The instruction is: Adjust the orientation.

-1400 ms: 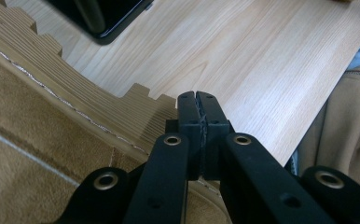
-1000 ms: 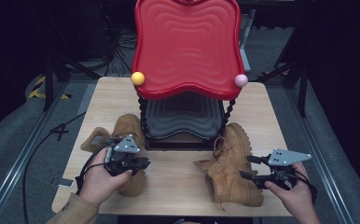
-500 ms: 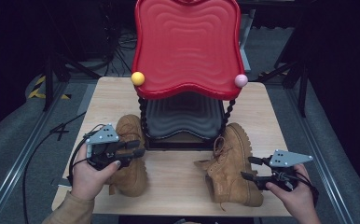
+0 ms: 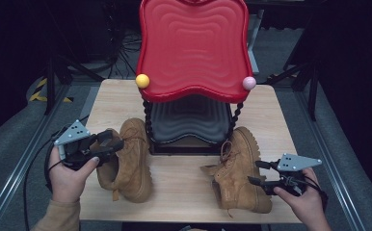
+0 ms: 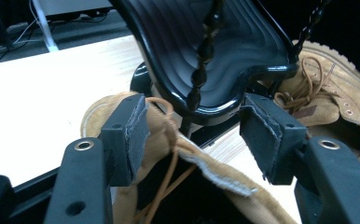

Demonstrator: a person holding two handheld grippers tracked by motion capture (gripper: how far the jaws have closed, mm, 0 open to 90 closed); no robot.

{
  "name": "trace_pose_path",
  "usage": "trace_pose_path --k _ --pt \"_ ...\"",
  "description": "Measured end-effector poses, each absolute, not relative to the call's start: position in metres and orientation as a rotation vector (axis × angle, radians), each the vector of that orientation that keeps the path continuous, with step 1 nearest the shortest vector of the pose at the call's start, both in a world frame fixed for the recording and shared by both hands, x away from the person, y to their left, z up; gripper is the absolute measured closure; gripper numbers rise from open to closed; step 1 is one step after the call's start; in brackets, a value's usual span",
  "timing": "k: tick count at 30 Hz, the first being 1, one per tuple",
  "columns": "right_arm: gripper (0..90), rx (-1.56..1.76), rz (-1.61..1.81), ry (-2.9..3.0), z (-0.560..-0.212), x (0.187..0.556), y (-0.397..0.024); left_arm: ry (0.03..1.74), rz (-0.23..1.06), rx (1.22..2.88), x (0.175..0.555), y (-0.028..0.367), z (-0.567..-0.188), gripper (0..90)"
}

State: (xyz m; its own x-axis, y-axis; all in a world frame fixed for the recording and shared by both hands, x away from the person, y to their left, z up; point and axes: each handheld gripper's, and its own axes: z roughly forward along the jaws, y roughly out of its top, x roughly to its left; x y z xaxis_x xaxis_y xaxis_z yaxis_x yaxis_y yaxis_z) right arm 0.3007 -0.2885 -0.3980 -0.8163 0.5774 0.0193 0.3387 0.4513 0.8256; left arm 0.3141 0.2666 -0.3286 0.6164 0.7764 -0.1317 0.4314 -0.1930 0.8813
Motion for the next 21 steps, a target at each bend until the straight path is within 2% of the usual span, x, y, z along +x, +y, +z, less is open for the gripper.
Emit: trace_pose_path --k 6,8,14,21 --pt "37.7 0.787 1.297 2.445 -0.398 0.302 -0.288 0.994 0.423 1.781 0.313 0.281 -0.327 39.8" --pt "37.7 0.784 1.297 2.446 -0.398 0.302 -0.287 1.018 0.470 1.781 0.312 0.288 -0.327 35.3" --pt "37.7 0.785 1.299 2.444 -0.398 0.302 -0.288 1.091 0.468 1.763 0.316 0.302 -0.333 34.9" --pt "37.7 0.791 1.303 2.437 -0.399 0.302 -0.287 1.102 0.404 1.822 0.327 0.312 -0.350 32.8"
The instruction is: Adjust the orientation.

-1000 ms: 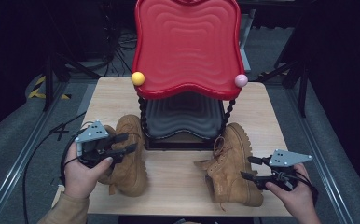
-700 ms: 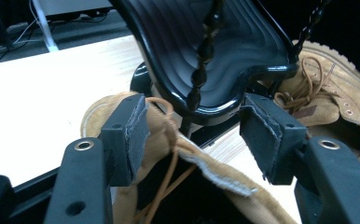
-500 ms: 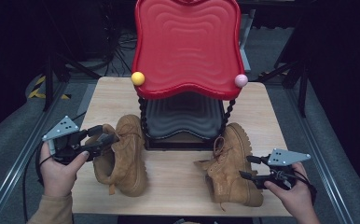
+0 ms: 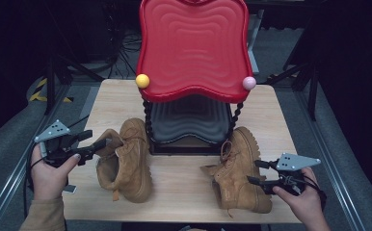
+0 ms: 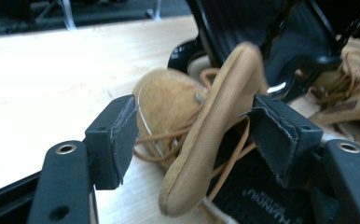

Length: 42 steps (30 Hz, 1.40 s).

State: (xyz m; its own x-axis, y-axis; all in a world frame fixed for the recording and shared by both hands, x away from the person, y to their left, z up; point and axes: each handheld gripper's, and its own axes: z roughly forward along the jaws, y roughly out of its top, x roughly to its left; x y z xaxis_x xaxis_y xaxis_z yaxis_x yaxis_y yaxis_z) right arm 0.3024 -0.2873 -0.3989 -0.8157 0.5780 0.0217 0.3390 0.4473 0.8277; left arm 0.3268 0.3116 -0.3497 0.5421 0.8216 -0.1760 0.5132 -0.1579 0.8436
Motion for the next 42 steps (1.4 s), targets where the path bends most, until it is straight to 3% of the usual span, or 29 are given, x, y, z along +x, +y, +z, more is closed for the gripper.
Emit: trace_pose_path --k 15,27,42 --pt "37.3 0.794 1.311 2.436 -0.400 0.303 -0.288 1.083 0.326 1.900 0.341 0.302 -0.373 35.2" --pt "37.3 0.794 1.317 2.428 -0.400 0.303 -0.288 1.047 0.289 1.856 0.341 0.298 -0.377 67.7" --pt "37.3 0.798 1.320 2.416 -0.399 0.302 -0.291 1.076 0.345 1.850 0.337 0.286 -0.372 81.7"
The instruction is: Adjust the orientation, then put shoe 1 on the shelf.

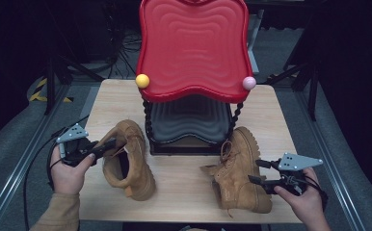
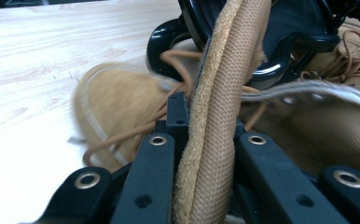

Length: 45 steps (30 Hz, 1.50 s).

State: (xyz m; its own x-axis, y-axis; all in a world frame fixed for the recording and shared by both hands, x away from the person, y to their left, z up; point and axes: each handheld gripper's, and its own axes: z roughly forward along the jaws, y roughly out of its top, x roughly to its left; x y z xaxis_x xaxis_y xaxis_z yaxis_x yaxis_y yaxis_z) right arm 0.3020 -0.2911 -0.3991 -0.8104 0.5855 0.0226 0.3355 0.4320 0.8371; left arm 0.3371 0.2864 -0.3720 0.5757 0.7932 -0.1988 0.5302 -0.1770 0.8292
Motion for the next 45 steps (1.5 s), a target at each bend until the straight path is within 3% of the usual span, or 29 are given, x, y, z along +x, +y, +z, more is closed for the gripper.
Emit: trace_pose_path --k 12,45 --pt "37.3 0.801 1.323 2.407 -0.398 0.302 -0.292 1.073 0.363 1.825 0.333 0.291 -0.367 82.6" --pt "37.3 0.795 1.367 2.363 -0.387 0.291 -0.295 0.915 0.419 1.828 0.331 0.289 -0.289 82.4"
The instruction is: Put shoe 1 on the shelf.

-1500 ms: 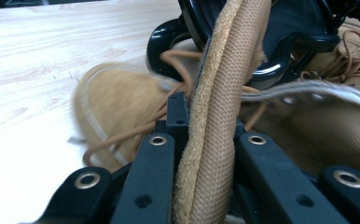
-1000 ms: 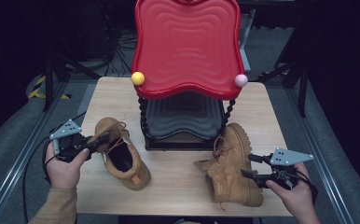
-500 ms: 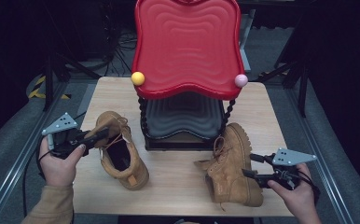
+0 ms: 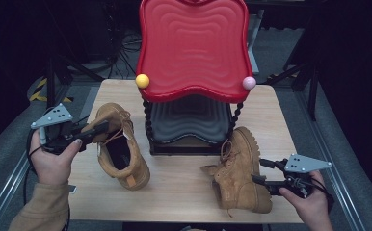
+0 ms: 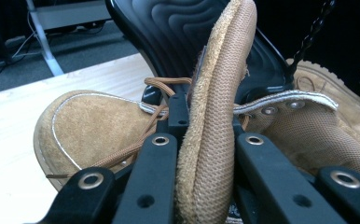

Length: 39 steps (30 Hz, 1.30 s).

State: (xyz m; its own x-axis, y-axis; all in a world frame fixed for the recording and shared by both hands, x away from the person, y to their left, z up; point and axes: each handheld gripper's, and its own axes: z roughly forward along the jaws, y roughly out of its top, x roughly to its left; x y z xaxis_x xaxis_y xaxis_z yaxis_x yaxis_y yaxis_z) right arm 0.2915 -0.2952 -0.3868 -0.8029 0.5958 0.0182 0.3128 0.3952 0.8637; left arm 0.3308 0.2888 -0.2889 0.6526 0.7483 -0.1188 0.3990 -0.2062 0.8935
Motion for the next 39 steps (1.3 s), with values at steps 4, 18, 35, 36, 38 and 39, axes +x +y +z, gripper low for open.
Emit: trace_pose_path --k 4,18,35,36,38,39 --pt "37.3 0.791 1.363 2.362 -0.387 0.291 -0.296 0.900 0.419 1.835 0.332 0.288 -0.281 82.4" --pt "37.1 0.759 1.399 2.372 -0.379 0.281 -0.289 0.836 0.465 1.869 0.338 0.284 -0.238 82.3" --pt "36.9 0.762 1.581 2.373 -0.374 0.271 -0.289 0.748 0.541 1.839 0.347 0.284 -0.187 81.8" --pt "36.9 0.767 1.581 2.371 -0.374 0.270 -0.289 0.742 0.546 1.838 0.347 0.284 -0.184 81.8" --pt "36.9 0.771 1.579 2.368 -0.375 0.270 -0.290 0.737 0.561 1.836 0.348 0.284 -0.177 81.8" --pt "36.9 0.770 1.577 2.367 -0.375 0.270 -0.290 0.733 0.570 1.837 0.348 0.284 -0.173 81.8"
